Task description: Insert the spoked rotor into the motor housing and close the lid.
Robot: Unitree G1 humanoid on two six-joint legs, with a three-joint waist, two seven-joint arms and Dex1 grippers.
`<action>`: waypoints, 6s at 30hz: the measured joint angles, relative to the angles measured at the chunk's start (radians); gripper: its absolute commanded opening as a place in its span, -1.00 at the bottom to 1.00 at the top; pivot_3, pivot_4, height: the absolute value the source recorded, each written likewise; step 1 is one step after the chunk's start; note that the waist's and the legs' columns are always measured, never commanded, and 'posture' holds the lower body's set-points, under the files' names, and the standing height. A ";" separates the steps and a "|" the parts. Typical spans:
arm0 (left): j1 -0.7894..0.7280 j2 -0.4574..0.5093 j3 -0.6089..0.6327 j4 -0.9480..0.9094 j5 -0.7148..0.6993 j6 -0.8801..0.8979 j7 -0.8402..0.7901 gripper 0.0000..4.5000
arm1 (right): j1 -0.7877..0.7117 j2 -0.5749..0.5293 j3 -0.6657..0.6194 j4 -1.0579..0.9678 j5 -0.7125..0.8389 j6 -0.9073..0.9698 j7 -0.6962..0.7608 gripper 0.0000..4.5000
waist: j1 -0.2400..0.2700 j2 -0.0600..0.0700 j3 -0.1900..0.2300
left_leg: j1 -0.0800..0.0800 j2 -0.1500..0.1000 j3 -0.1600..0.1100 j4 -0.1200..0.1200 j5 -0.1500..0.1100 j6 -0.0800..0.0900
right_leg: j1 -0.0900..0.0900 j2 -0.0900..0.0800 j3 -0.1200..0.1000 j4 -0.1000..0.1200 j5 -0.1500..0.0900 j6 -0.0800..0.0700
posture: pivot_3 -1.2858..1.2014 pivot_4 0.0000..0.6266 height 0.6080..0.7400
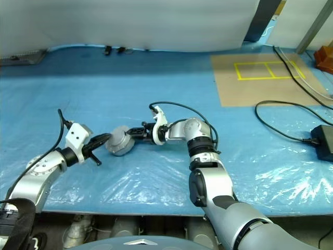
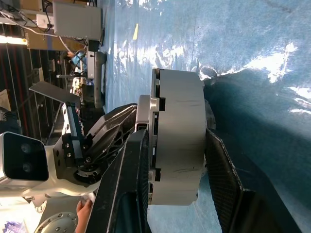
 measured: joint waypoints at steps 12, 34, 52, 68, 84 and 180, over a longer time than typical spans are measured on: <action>0.032 -0.129 0.085 0.010 -0.072 0.002 0.062 -1.00 | -0.001 0.000 0.002 -0.001 0.022 -0.009 0.009 -0.43 | -0.004 -0.003 0.001 | -0.008 0.000 0.000 0.001 0.000 0.000 | -0.005 0.001 0.000 0.000 0.001 -0.001 | 0.03 -0.52 1.00; 0.062 -0.524 0.312 -0.166 -0.756 0.187 0.315 0.64 | -0.170 -0.017 -0.194 0.152 0.151 -0.213 0.095 -0.43 | 0.015 -0.019 0.011 | -0.015 0.001 -0.001 0.006 0.000 -0.001 | -0.008 0.004 -0.003 0.001 0.003 0.003 | 0.03 -0.52 1.00; -0.023 -0.570 0.280 -0.143 -0.946 0.228 0.460 0.98 | -0.169 -0.013 -0.141 0.152 0.111 -0.234 0.146 -0.43 | 0.013 -0.020 0.011 | -0.016 0.001 -0.002 0.012 0.000 0.000 | -0.008 0.003 -0.004 0.003 0.004 0.003 | 0.03 -0.52 1.00; -0.128 -0.631 0.272 -0.058 -0.924 0.197 0.466 0.98 | -0.137 0.003 -0.128 0.108 0.111 -0.195 0.165 -0.43 | 0.012 -0.020 0.012 | -0.018 0.002 -0.004 0.021 0.000 0.000 | -0.008 0.003 -0.004 0.010 0.002 0.001 | 0.03 -0.52 1.00; -0.141 -0.668 0.319 -0.028 -1.055 0.202 0.481 0.19 | -0.137 -0.013 -0.143 0.108 0.114 -0.204 0.173 -0.43 | 0.028 -0.020 0.012 | -0.018 0.002 -0.005 0.022 0.000 0.000 | -0.008 0.003 -0.004 0.011 0.004 0.003 | 0.03 -0.52 1.00; -0.040 -0.200 -0.014 0.047 -0.205 -0.224 -0.086 0.99 | 0.485 -0.500 0.459 -0.708 -0.353 -0.798 0.569 0.98 | 0.021 -0.028 0.017 | -0.012 0.000 -0.010 0.025 0.000 0.000 | -0.004 0.001 -0.003 0.016 0.003 0.001 | 0.03 -0.52 1.00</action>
